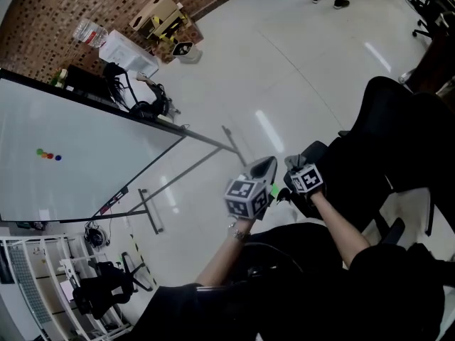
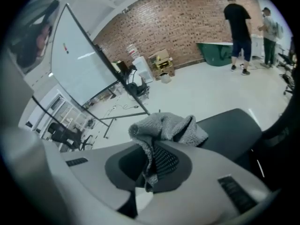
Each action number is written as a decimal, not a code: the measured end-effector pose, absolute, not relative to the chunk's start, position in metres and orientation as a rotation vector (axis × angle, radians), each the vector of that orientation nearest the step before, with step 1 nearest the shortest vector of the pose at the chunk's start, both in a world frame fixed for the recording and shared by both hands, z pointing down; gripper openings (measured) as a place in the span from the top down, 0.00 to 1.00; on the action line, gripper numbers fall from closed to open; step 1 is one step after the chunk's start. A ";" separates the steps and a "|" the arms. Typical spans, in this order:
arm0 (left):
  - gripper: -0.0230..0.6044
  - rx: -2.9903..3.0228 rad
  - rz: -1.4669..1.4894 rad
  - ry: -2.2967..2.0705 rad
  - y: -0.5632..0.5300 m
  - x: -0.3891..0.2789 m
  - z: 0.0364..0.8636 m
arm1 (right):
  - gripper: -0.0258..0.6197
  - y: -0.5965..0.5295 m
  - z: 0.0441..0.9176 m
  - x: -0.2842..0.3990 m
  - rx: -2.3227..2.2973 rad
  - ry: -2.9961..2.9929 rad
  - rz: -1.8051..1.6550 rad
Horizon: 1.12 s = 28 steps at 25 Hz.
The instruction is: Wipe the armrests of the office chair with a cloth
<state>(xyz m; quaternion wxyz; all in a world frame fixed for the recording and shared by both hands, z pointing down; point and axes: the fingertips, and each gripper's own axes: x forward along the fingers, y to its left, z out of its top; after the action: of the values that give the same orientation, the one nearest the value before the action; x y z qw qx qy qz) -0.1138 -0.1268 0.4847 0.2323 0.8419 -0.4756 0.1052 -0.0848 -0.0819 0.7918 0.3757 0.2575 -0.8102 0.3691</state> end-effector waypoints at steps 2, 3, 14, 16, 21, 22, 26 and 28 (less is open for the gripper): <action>0.97 2.319 0.290 -1.300 -0.126 -0.113 0.484 | 0.93 -0.049 0.790 -0.103 0.522 -2.085 0.930; 0.97 2.319 0.291 -1.296 -0.125 -0.113 0.485 | 0.93 -0.036 0.789 -0.110 0.464 -2.094 0.920; 0.97 2.301 0.302 -1.320 -0.127 -0.125 0.489 | 0.93 -0.172 0.709 -0.008 0.976 -2.285 0.957; 0.97 2.295 0.305 -1.325 -0.127 -0.128 0.490 | 0.93 -0.196 0.719 0.020 1.067 -2.216 0.965; 0.97 2.283 0.311 -1.337 -0.125 -0.131 0.490 | 0.93 -0.189 0.773 0.050 1.113 -2.023 1.032; 0.97 2.279 0.312 -1.342 -0.125 -0.133 0.489 | 0.93 -0.180 0.781 0.045 1.094 -2.011 1.042; 0.97 2.263 0.312 -1.347 -0.125 -0.133 0.493 | 0.93 -0.138 0.791 0.012 1.012 -2.061 1.025; 0.97 2.263 0.312 -1.339 -0.125 -0.132 0.495 | 0.93 -0.113 0.789 -0.015 0.920 -2.123 1.052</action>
<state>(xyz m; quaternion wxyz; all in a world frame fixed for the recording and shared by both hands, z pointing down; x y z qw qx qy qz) -0.1322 -0.1254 0.4952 0.2441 0.8287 -0.4905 0.1143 -0.0150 -0.1132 0.7889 0.2956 0.3458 -0.7979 0.3954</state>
